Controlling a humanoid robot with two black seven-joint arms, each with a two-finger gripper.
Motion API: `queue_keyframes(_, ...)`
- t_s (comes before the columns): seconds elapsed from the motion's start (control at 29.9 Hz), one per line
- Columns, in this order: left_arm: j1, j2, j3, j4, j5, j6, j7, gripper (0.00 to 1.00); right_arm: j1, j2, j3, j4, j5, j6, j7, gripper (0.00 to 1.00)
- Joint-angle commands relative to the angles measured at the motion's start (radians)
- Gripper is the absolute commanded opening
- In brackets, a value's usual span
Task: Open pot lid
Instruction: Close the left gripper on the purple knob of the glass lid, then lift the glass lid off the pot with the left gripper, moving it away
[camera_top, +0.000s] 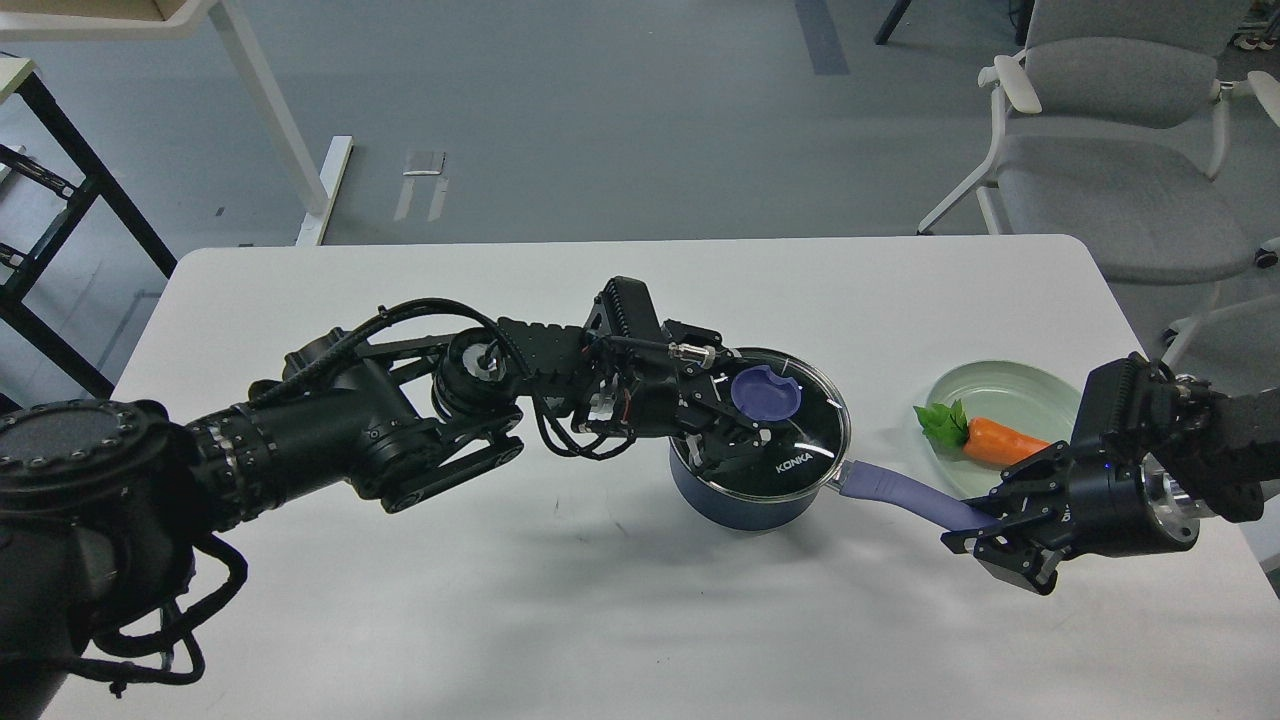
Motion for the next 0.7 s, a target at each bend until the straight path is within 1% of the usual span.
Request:
queue_keyframes(0.0,-0.025,0.017,-0.002,-0.047,-0.006,0.0,-0.001,0.38,0.0,0.0,0.0,0.0,0.001,0.0,0.0,0.34)
queue_keyframes(0.07,-0.033,0.054,-0.003,-0.085,-0.006,0.001,-0.004,0.38,0.0,-0.002,0.0,0.0,0.001,0.0,0.0,0.34)
queue_keyframes(0.23,-0.034,0.254,-0.006,-0.214,-0.014,0.007,-0.006,0.38,0.0,-0.007,0.0,0.0,0.001,0.0,0.0,0.34)
queue_keyframes(0.4,-0.016,0.468,0.003,-0.29,-0.045,0.072,-0.006,0.39,0.0,-0.007,0.0,0.0,0.001,0.0,0.0,0.34)
queue_keyframes(0.54,0.045,0.61,0.003,-0.313,-0.046,0.104,-0.006,0.39,0.0,-0.007,0.002,0.0,0.001,0.0,0.0,0.34)
queue_keyframes(0.67,0.123,0.69,0.004,-0.326,-0.048,0.138,-0.006,0.39,0.0,-0.007,0.002,0.0,0.003,0.0,0.0,0.34)
